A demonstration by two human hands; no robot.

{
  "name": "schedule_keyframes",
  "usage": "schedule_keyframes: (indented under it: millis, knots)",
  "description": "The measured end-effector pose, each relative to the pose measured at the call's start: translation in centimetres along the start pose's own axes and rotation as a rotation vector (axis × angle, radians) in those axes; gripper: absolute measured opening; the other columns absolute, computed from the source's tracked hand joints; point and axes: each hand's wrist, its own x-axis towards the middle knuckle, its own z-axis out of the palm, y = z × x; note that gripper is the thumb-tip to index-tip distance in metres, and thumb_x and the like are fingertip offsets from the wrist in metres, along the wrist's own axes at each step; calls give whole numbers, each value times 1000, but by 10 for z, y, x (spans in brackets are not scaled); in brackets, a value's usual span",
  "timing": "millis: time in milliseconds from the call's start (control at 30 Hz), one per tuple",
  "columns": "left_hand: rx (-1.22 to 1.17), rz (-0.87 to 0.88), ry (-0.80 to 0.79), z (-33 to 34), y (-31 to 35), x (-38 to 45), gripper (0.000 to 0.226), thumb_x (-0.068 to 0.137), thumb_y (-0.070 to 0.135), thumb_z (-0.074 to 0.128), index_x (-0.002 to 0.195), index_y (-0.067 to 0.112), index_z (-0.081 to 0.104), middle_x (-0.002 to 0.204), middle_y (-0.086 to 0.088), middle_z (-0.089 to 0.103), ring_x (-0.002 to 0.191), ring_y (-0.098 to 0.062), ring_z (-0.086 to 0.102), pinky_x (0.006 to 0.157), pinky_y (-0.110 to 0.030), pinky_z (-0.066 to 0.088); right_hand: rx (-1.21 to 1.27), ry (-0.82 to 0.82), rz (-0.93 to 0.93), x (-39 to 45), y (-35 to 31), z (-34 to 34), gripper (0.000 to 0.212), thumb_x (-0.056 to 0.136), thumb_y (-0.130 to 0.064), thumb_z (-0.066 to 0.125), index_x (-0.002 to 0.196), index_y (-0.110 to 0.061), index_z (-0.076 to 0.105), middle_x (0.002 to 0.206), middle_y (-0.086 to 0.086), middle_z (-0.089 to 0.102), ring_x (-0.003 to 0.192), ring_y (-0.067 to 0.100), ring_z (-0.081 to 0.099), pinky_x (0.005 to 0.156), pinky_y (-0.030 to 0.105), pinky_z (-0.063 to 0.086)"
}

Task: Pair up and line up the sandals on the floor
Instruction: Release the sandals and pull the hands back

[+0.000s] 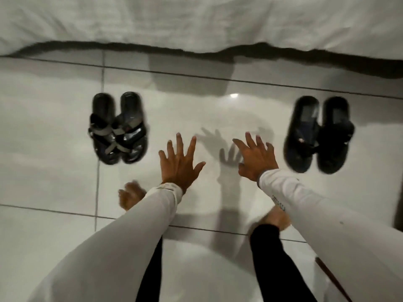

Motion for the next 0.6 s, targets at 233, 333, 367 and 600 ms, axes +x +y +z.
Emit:
schedule_keyframes:
  millis: [233,333,367,600]
  knots:
    - [-123,-199,38,6,-217,18,92,86,60,57,159,30,11,163,-18,18,143,-40,34,105,-59,40,107,-45,-99,71,-216,16,85,84,-22,65,155,-32,18,168,8,6,155,33,10,122,52,18]
    - [-278,-329,-2,13,-292,41,100,80,60,66,158,36,7,161,-19,15,143,-42,30,103,-64,41,124,15,-169,106,-279,20,86,86,-26,67,156,-27,17,168,13,6,154,36,13,120,51,24]
    - [-328,-357,-35,17,-311,52,105,78,61,69,158,38,5,161,-19,14,143,-43,30,103,-64,42,122,45,-196,120,-295,22,88,86,-29,68,156,-26,17,167,14,7,153,37,13,120,52,25]
    - [-369,-211,-195,39,-325,111,122,62,57,85,157,38,10,147,-20,28,127,-49,44,98,-62,48,-25,167,-250,165,-333,55,94,84,-38,72,158,-22,16,167,19,3,155,36,6,122,54,23]
